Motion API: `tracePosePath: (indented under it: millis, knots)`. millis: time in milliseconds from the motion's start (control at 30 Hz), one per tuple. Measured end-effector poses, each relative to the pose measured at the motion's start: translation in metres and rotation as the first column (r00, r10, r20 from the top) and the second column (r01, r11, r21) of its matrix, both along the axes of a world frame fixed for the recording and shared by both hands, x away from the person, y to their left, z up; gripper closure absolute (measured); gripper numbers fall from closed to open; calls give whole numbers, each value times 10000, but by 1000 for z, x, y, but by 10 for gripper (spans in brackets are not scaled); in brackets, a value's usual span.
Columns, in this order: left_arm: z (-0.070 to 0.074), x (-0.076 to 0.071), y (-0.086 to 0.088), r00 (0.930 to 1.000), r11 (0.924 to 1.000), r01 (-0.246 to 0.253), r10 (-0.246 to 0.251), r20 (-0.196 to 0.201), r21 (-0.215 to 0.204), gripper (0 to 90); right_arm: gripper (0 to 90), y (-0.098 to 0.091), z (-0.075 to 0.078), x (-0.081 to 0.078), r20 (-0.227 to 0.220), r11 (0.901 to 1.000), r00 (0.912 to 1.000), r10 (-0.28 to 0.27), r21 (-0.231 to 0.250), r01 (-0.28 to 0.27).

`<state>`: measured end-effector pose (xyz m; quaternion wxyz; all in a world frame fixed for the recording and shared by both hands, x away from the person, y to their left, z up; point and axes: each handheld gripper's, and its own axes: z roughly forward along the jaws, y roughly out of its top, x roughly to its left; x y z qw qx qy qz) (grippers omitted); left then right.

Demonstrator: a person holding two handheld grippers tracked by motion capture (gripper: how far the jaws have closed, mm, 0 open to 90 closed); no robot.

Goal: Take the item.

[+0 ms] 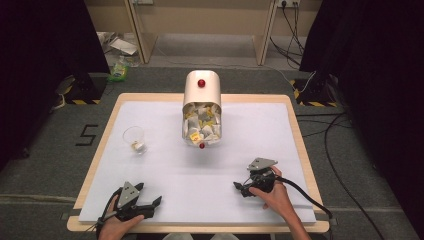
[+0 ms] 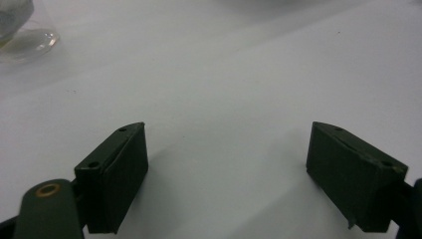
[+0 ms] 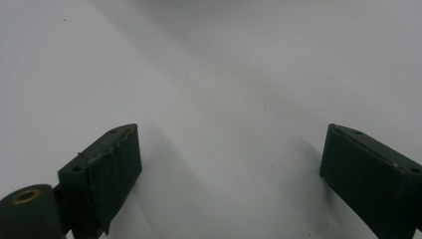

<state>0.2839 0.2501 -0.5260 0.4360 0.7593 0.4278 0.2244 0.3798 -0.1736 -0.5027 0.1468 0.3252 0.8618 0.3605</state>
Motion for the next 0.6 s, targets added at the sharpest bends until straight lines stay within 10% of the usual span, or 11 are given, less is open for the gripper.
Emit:
tracePosePath:
  millis: [600]
  knots:
    - [0,0,0,10000,10000,23,-23,-18,-26,155,97,0,0,0,-13,10000,10000,6,9,-6]
